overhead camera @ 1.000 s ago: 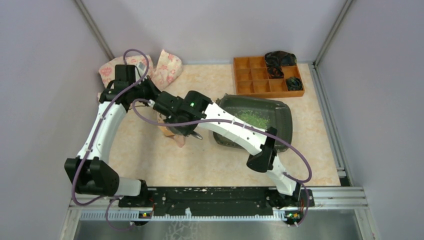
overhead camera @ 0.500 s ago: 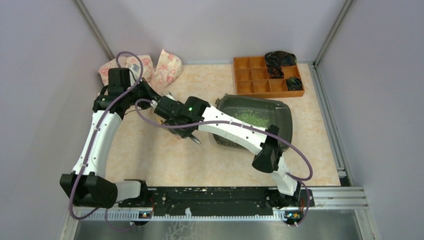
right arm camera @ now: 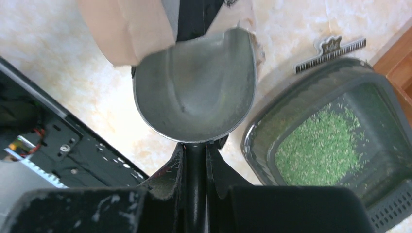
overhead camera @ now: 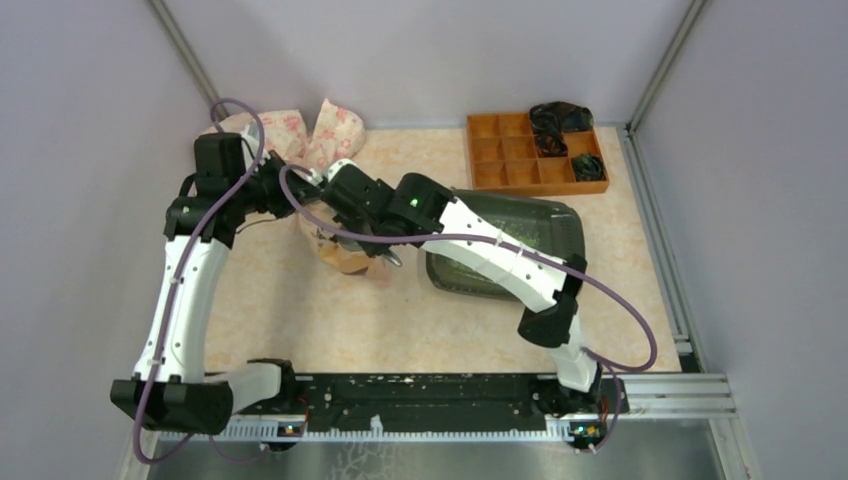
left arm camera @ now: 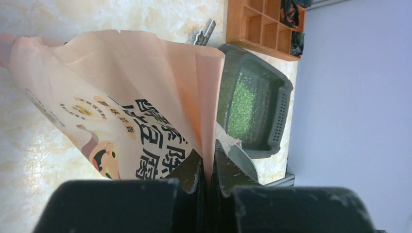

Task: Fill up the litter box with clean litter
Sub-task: 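Scoop the cat litter from the cat litter bag.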

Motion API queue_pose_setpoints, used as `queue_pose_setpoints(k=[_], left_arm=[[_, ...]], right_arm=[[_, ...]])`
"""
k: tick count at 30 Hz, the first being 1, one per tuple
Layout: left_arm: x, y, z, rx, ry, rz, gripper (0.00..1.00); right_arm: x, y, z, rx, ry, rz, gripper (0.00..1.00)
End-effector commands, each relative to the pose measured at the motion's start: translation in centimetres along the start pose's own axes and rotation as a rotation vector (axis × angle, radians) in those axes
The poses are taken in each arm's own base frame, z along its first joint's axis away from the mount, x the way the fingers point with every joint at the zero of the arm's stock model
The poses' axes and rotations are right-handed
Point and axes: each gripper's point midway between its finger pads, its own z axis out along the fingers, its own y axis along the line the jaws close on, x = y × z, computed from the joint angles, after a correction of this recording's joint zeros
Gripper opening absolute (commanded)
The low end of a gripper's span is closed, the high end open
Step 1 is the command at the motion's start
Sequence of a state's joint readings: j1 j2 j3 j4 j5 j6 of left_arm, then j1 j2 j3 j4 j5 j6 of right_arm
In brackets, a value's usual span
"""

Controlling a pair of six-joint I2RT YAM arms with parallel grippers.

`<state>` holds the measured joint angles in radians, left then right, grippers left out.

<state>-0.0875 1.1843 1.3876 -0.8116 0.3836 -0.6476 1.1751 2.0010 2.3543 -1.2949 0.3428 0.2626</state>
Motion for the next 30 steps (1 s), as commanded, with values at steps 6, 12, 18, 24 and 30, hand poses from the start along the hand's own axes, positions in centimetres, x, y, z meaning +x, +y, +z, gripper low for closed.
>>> queue_pose_setpoints(k=[6, 12, 18, 24, 30], left_arm=[[1.5, -3.1, -2.6, 0.157, 0.012, 0.032, 0.06], [3.7, -1.0, -0.9, 0.146, 0.078, 0.007, 0.06], [5.6, 1.6, 0.7, 0.096, 0.096, -0.028, 0.07], [6.7, 3.8, 2.8, 0.07, 0.079, -0.056, 0.08], [7.0, 5.9, 5.2, 0.025, 0.075, -0.062, 0.07]], right_arm=[[-4.3, 1.9, 0.2, -0.154, -0.116, 0.027, 0.0], [-0.6, 1.3, 3.8, -0.149, 0.006, 0.039, 0.0], [3.5, 0.6, 5.6, -0.12, 0.153, 0.042, 0.0], [4.5, 0.0, 3.9, -0.099, 0.207, 0.057, 0.0], [5.7, 0.0, 2.3, -0.109, 0.278, 0.077, 0.0]])
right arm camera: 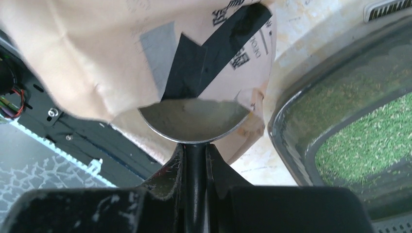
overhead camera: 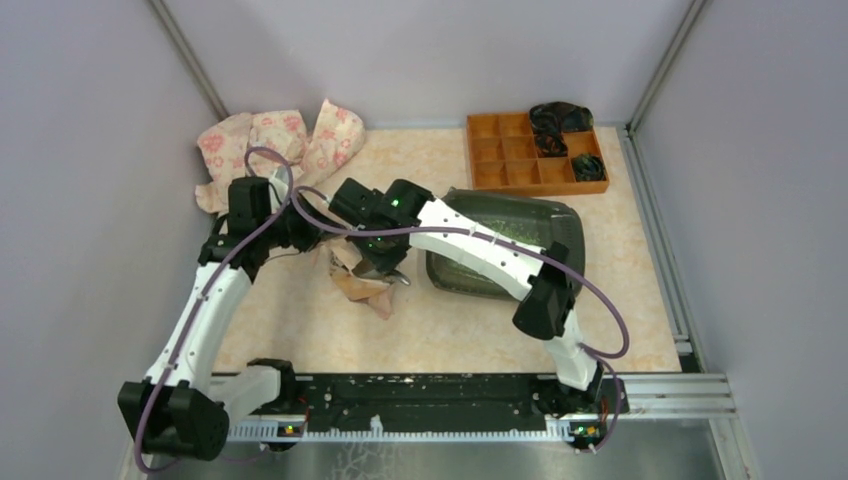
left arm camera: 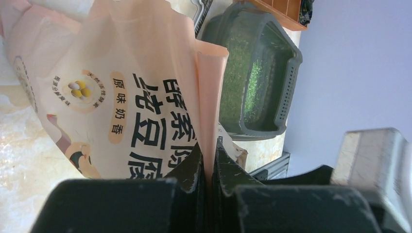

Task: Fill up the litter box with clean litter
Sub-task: 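Scoop the cat litter from the cat litter bag.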

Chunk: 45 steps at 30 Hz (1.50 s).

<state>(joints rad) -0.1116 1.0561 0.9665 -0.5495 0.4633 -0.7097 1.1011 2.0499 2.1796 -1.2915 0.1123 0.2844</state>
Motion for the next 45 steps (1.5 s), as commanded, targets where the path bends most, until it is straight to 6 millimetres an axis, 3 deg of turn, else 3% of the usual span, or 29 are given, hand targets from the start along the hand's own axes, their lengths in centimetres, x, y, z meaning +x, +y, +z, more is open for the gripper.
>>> queue_pose_setpoints(k=[1, 6, 15, 23, 30, 36, 41, 45], left_arm=[[-0.1, 1.9, 1.9, -0.032, -0.015, -0.004, 0.06], [0.3, 2.9, 3.1, -0.033, -0.005, -0.017, 0.06], [0.8, 4.7, 4.5, -0.074, 0.012, -0.009, 0.05], [1.1, 5.8, 4.8, -0.104, 0.015, 0.01, 0.05], [2.8, 8.0, 5.8, -0.14, 0.07, -0.006, 0.04], [3.0, 7.6, 6.0, -0.123, 0.078, -0.013, 0.03], [2.8, 7.4, 5.9, -0.124, 0.079, -0.003, 0.03], [2.7, 7.2, 5.9, -0.122, 0.08, 0.003, 0.03]], right_arm=[[0.6, -0.8, -3.2, 0.011, 0.02, 0.045, 0.0], [2.3, -0.3, -2.6, -0.011, 0.122, 0.049, 0.0], [4.9, -0.4, 1.6, -0.036, 0.292, 0.06, 0.0], [3.6, -0.8, 3.8, -0.116, 0.325, 0.104, 0.0], [3.3, -1.0, 5.7, -0.144, 0.353, 0.117, 0.0], [3.0, -0.8, 6.8, -0.147, 0.358, 0.12, 0.0], [1.7, -1.0, 8.5, -0.142, 0.333, 0.134, 0.0], [1.8, -0.9, 10.2, -0.142, 0.351, 0.137, 0.0]])
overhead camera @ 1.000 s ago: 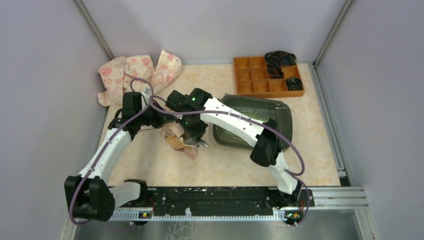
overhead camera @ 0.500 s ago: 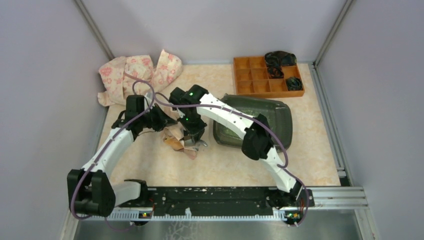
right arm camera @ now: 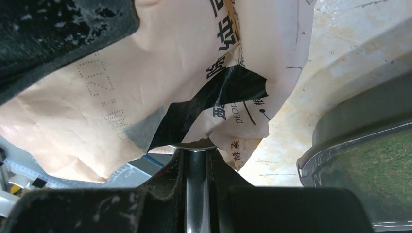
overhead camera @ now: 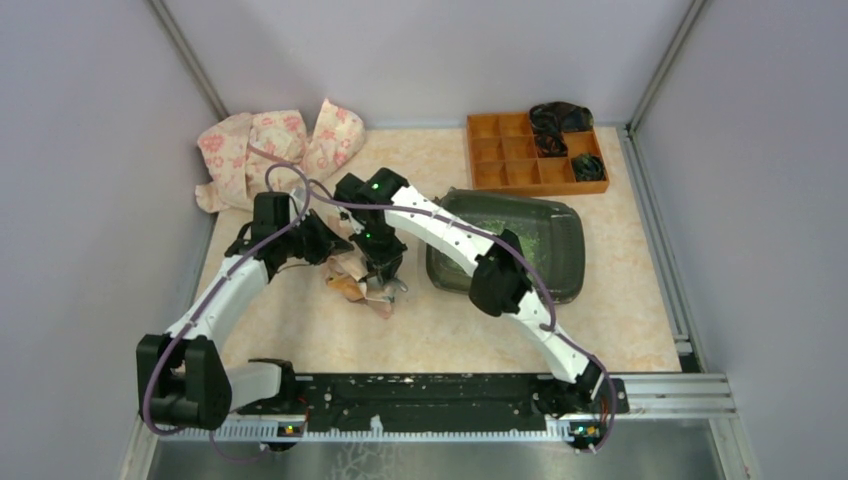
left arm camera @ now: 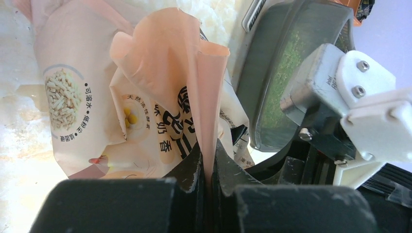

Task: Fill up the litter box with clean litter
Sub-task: 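Scoop the cat litter from the cat litter bag.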

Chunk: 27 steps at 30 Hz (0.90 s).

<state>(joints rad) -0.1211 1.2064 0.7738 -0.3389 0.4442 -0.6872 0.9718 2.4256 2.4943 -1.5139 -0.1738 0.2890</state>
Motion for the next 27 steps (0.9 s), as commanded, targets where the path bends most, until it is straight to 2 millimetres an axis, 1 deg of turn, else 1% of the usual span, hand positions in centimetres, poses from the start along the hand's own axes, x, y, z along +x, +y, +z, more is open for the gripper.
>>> queue_pose_setpoints(k=[1, 8, 10, 14, 17, 18, 20, 24, 26, 27], left_arm=[[-0.1, 0.8, 0.3, -0.035, 0.0, 0.031, 0.03], [0.3, 1.0, 0.5, -0.032, 0.016, 0.028, 0.03], [0.3, 0.9, 0.5, -0.029, 0.016, 0.033, 0.03], [0.3, 0.9, 0.6, -0.032, 0.023, 0.035, 0.03], [-0.4, 0.9, 0.5, -0.046, 0.006, 0.047, 0.03], [-0.8, 0.7, 0.5, -0.048, -0.004, 0.051, 0.03], [-1.4, 0.1, 0.4, -0.037, -0.01, 0.056, 0.03], [-2.4, -1.2, 0.0, -0.021, -0.016, 0.068, 0.03], [-2.8, -1.5, -0.1, -0.021, -0.026, 0.076, 0.03], [-2.9, -1.5, -0.2, -0.024, -0.029, 0.079, 0.03]], right_arm=[[-1.1, -0.7, 2.6, 0.015, 0.015, 0.003, 0.0], [-2.3, -1.6, 4.6, 0.0, 0.017, 0.028, 0.0], [-2.7, -1.8, 5.6, -0.007, 0.02, 0.04, 0.0], [-4.0, -1.9, 7.0, -0.028, -0.011, 0.059, 0.0], [-5.5, -2.0, 7.4, -0.028, -0.07, 0.076, 0.0], [-6.4, -1.9, 7.4, -0.024, -0.109, 0.084, 0.0], [-7.4, -1.9, 7.5, -0.024, -0.156, 0.1, 0.0], [-9.7, -3.0, 7.6, 0.055, -0.274, 0.137, 0.0], [-10.7, -3.1, 7.6, 0.059, -0.332, 0.147, 0.0], [-11.0, -3.5, 7.5, 0.081, -0.363, 0.156, 0.0]])
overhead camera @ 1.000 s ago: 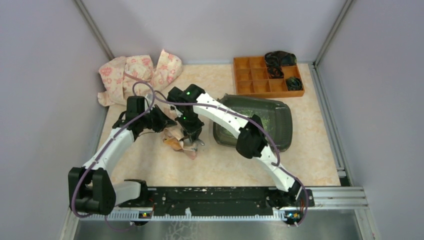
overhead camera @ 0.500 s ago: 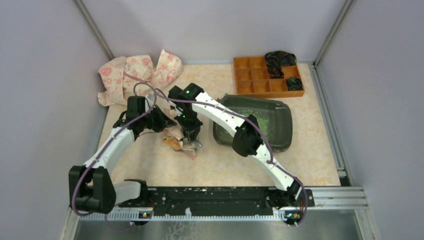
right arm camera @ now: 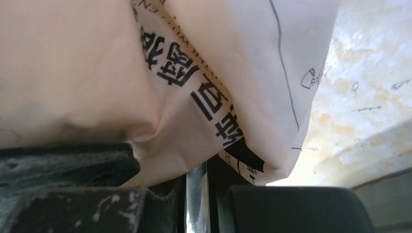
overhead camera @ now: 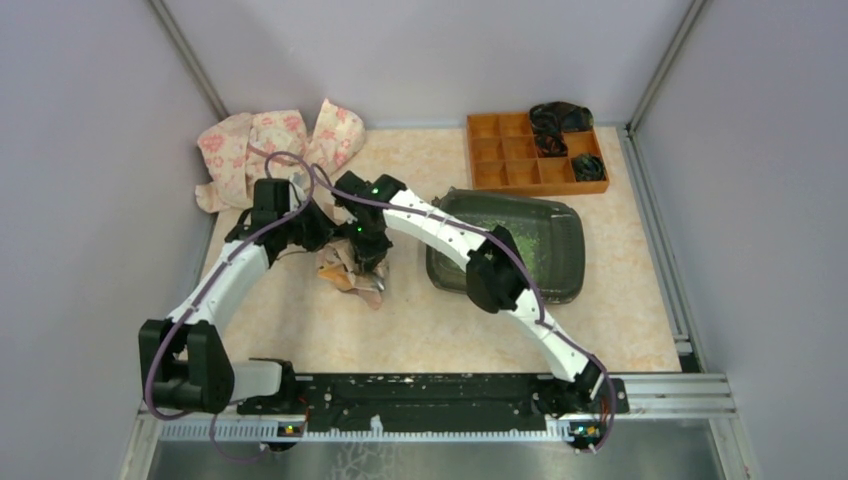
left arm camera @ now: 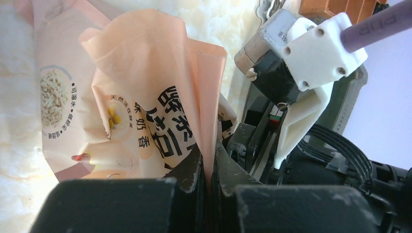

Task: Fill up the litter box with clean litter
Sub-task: 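Scoop the cat litter from the cat litter bag.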

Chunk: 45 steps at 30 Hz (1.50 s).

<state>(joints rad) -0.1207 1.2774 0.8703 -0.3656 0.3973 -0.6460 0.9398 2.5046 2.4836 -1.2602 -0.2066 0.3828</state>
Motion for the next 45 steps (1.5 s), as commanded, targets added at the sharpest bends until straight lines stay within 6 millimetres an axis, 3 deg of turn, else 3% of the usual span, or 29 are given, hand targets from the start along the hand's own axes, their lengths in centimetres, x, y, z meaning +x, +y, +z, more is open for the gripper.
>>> queue_pose_setpoints(k=[1, 5, 13, 19, 30, 37, 42, 45], left_arm=[[-0.8, -1.0, -0.7, 0.009, -0.002, 0.041, 0.03], [-0.7, -0.4, -0.4, -0.014, 0.009, 0.038, 0.03], [-1.2, -0.3, -1.0, -0.037, -0.003, 0.041, 0.03], [-1.8, -0.1, -1.2, -0.056, -0.025, 0.034, 0.03], [-2.9, 0.0, -1.4, -0.078, -0.059, 0.028, 0.03], [-3.7, -0.5, -1.7, -0.076, -0.078, 0.03, 0.03], [-4.3, -0.9, -1.8, -0.076, -0.087, 0.031, 0.03], [-4.4, -1.0, -1.9, -0.073, -0.09, 0.034, 0.03]], right_arm=[[-5.4, -3.5, 3.8, 0.154, -0.258, 0.041, 0.0], [-6.3, -4.1, 3.3, 0.192, -0.363, 0.013, 0.0], [-6.1, -4.5, -1.6, 0.275, -0.668, -0.11, 0.0], [-5.2, -2.8, -6.0, 0.309, -0.847, -0.212, 0.0], [-3.5, -0.7, -13.6, 0.315, -0.98, -0.256, 0.0], [-0.7, -0.5, -15.1, 0.314, -0.963, -0.292, 0.0], [1.5, -0.9, -14.0, 0.291, -0.918, -0.301, 0.0], [1.6, 0.1, -13.5, 0.249, -0.861, -0.319, 0.0]])
